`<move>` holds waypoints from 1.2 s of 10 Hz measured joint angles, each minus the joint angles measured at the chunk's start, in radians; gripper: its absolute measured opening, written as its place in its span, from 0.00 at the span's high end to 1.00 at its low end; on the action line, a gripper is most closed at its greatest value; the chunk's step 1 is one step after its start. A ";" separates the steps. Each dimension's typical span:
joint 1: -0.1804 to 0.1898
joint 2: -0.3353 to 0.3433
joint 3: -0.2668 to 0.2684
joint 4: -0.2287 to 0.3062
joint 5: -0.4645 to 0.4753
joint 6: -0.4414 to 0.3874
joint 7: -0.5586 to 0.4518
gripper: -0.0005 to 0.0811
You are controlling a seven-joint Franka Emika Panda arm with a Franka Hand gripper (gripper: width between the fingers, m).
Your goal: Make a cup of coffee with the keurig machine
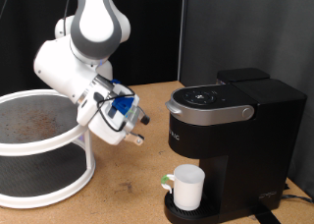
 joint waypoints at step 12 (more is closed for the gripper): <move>-0.032 -0.415 0.015 0.009 -0.019 -0.096 0.209 0.01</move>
